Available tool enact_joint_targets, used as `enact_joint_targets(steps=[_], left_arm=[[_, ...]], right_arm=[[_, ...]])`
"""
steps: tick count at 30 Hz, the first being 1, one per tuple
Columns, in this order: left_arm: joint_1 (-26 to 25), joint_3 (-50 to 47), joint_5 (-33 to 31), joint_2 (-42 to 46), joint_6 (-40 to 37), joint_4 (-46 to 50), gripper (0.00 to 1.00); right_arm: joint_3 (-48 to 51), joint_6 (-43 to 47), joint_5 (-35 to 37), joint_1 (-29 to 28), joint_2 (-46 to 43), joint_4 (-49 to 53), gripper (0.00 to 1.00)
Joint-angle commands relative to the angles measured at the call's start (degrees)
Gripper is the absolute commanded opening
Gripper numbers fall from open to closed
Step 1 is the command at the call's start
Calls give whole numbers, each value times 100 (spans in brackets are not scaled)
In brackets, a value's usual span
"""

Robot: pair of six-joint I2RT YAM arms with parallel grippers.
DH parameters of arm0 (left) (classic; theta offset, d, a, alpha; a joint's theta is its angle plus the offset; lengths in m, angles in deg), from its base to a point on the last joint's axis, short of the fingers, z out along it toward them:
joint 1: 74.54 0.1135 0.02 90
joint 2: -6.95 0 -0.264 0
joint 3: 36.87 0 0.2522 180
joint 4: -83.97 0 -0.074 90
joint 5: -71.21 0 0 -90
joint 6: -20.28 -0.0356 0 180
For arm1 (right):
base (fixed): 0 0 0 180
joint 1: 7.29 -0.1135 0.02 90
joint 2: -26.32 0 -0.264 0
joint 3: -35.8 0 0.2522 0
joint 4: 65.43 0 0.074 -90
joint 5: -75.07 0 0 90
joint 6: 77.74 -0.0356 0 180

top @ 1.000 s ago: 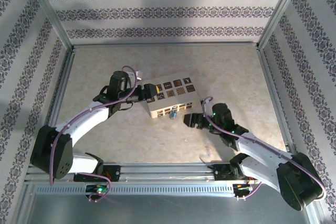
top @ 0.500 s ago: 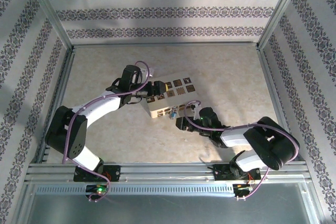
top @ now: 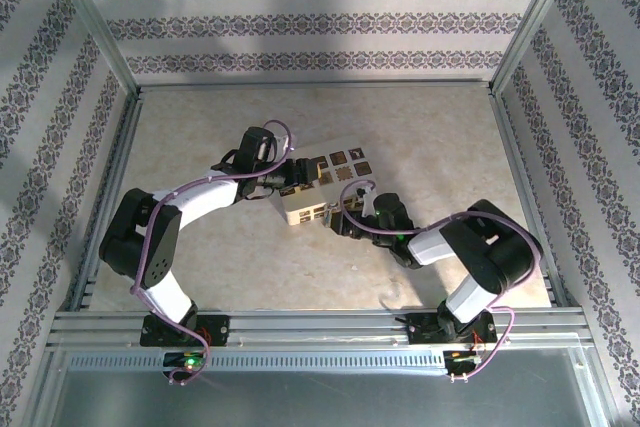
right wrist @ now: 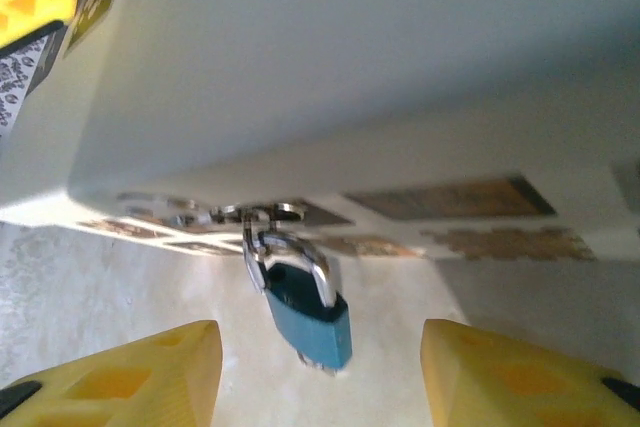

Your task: Unlock a padlock with a key

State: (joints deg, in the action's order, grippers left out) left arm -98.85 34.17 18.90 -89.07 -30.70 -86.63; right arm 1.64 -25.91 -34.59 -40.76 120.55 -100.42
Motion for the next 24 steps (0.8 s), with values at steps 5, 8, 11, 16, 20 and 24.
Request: enact_joint_targets(steps=[5, 8, 11, 16, 20, 24], left_arm=[[-28, 43, -113, -119, 4, -75, 57], [-34, 38, -139, -135, 25, -83, 57], [-32, 31, -153, -136, 35, -84, 57], [-30, 19, -166, -129, 44, -91, 57], [-22, -8, -175, -113, 51, -121, 57], [-27, -23, -193, -108, 48, -128, 57]], right_arm=[[-261, 109, -363, 48, 521, -392, 49], [-207, 42, -389, 43, 643, -585, 47], [-116, -32, -425, 44, 667, -747, 43], [26, -59, -398, 17, 550, -726, 41], [175, -84, -442, -5, 457, -656, 41], [182, -83, -434, -50, 468, -600, 37]])
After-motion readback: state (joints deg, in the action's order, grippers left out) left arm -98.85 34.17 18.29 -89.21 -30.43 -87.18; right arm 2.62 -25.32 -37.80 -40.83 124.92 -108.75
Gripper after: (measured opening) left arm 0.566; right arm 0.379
